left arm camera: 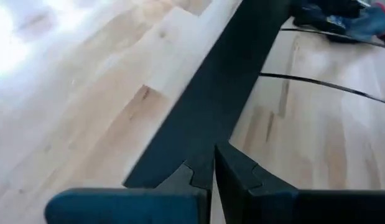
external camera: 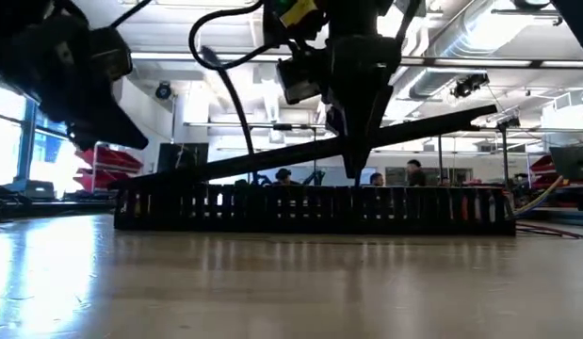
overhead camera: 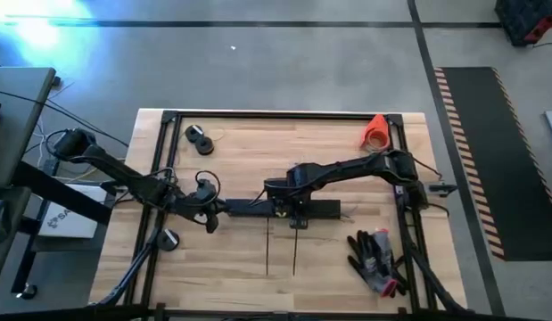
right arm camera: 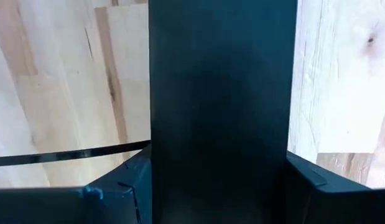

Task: Ziptie cables
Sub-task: Close the black cable duct

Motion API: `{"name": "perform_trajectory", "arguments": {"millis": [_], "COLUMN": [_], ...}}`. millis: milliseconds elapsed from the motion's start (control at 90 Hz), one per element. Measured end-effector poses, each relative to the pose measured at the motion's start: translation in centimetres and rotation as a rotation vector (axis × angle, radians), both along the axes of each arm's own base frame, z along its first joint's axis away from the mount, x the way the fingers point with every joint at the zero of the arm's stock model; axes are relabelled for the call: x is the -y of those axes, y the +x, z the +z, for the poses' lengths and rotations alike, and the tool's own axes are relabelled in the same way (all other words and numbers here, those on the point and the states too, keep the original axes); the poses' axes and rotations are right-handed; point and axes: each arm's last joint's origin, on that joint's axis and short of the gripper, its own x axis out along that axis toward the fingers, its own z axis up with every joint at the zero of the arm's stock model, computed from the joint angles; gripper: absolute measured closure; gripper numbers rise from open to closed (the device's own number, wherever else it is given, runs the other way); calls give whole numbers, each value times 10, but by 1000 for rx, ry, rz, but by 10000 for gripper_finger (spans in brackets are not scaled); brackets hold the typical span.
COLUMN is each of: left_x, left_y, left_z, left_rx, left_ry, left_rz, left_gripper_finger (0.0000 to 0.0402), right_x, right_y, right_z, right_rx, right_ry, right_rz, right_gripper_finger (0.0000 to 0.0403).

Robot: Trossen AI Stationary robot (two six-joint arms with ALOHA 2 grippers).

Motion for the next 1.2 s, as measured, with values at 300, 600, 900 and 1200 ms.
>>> {"name": "perform_trajectory", "arguments": {"millis": [300, 600, 900, 1200], "left_x": [-4, -2, -7, -9], "left_y": [7, 9, 23, 43], "left_z": [-37, -23, -14, -48], "left_rx": [-96, -42, -7, -95], "left_ry": [41, 21, 46, 16], "left_rz": [32, -31, -77, -99], "left_gripper_finger": [401, 401, 402, 402], "right_x": [0, 0, 0, -4], "right_y": [-1, -1, -1, -6], "right_z": [0, -1, -1, -2], "right_rx": [-12, -15, -18, -65], "right_ry": [-1, -17, -22, -26], "right_rz": [-5, -9, -15, -6], "right_gripper_finger": [203, 203, 203, 203]}}
